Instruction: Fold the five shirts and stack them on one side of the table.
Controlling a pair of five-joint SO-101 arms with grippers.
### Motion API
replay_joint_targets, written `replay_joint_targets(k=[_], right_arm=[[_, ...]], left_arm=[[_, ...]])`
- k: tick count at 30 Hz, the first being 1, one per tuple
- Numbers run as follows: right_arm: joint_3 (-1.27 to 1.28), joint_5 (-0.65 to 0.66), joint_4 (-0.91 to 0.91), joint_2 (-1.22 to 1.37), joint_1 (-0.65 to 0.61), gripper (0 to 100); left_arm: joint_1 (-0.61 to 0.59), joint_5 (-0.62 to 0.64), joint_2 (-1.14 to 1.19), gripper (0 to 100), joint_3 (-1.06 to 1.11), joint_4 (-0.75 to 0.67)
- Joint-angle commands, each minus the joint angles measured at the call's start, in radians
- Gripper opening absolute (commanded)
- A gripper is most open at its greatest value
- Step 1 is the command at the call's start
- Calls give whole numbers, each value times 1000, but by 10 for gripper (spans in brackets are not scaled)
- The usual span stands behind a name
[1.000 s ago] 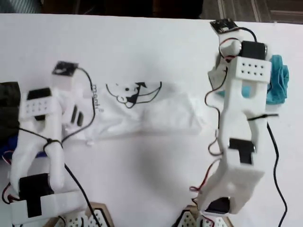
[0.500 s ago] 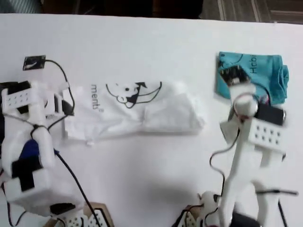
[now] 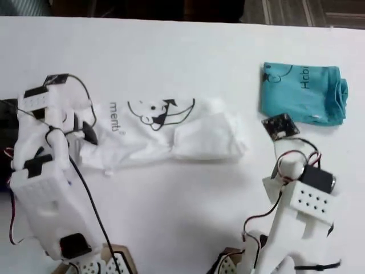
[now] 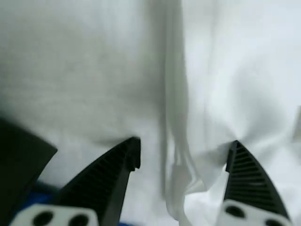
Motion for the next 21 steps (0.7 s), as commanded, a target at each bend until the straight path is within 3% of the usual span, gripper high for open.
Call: replay_joint_targets(k=[1,6,11,14,21], right_arm=[[92,3,-96,-51,10,20],[249,3,-257,-104,12,19],[416,2,-449,-148,12,19],[522,2,-550,-156,10,19],[542,2,-541,-214,8,19]], left_arm=[[43,8,87,308,-117,91],[44,2,212,246,-289,219],[41,0,330,10,-458,313],[40,-2,384,22,-553,373],[37,2,385,26,-748,448]])
